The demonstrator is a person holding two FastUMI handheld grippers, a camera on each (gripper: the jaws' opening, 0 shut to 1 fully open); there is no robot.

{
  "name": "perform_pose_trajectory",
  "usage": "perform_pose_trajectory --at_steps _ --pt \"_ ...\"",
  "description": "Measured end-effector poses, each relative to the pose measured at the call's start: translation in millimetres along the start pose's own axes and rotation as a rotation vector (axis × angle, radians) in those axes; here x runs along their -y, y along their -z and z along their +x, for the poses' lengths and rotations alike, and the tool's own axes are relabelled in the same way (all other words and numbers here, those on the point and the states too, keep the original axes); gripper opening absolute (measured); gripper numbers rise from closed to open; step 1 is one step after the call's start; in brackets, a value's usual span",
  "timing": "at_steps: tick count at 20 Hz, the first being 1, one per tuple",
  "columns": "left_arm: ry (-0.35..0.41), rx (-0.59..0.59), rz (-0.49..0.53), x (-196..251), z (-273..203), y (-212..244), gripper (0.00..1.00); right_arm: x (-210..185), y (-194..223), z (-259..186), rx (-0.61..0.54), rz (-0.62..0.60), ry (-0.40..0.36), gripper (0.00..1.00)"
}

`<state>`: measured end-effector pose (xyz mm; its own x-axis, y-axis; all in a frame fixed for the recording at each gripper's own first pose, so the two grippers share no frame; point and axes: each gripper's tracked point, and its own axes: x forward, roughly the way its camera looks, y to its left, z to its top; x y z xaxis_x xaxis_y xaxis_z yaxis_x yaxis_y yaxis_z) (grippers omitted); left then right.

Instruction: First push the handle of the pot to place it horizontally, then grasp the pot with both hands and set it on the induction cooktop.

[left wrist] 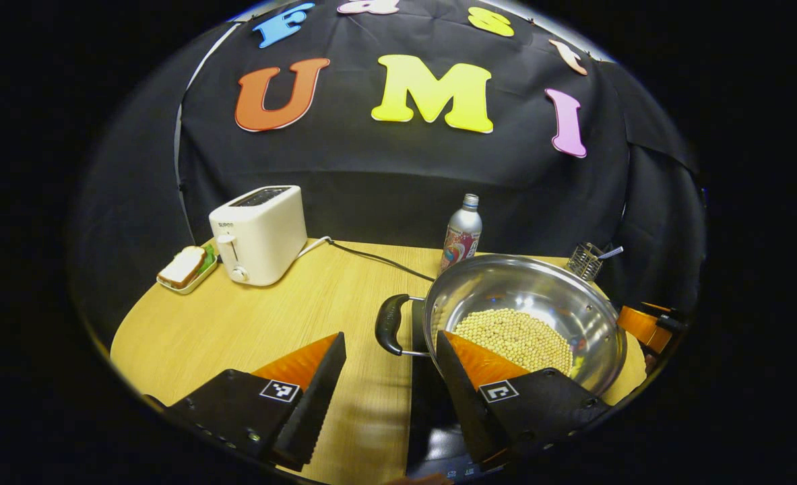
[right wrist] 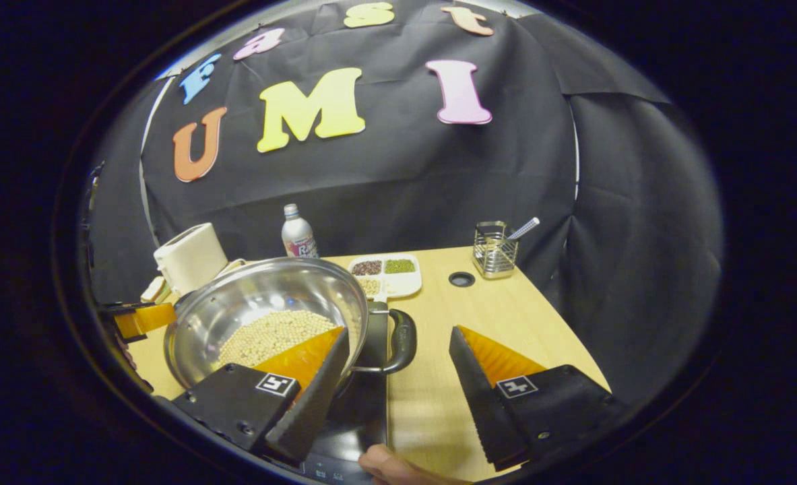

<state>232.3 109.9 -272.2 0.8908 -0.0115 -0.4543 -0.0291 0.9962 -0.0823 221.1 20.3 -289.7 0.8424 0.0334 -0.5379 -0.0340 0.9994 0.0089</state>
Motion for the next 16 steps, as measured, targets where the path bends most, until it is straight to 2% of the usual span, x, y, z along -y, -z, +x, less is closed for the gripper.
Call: perform_pose_trajectory --at_steps 4,5,6,12,13,16 --pt "-0.013 0.06 0.028 -6.1 -39.3 -3.7 0.82 3.9 -11.3 -41.9 0.077 0.043 0.013 0.96" --pt "-0.023 0.067 0.028 -8.0 -50.0 -1.9 0.86 3.7 -13.8 -53.2 0.1 0.052 0.011 0.94" --pt "-0.027 0.078 0.029 -9.0 -57.7 -0.6 0.94 4.4 -13.5 -64.1 0.116 0.055 0.013 0.95" --pt "-0.007 0.166 0.009 1.6 -118.7 1.5 0.96 7.8 -4.8 -124.5 0.189 -0.011 0.017 0.94" --pt "-0.007 0.181 0.02 3.0 -129.2 1.5 0.96 6.6 -3.3 -134.4 0.205 -0.024 0.01 0.96" --pt "-0.051 0.223 0.027 -3.5 -158.5 1.5 0.96 6.2 -3.6 -167.0 0.256 -0.056 -0.001 0.96"
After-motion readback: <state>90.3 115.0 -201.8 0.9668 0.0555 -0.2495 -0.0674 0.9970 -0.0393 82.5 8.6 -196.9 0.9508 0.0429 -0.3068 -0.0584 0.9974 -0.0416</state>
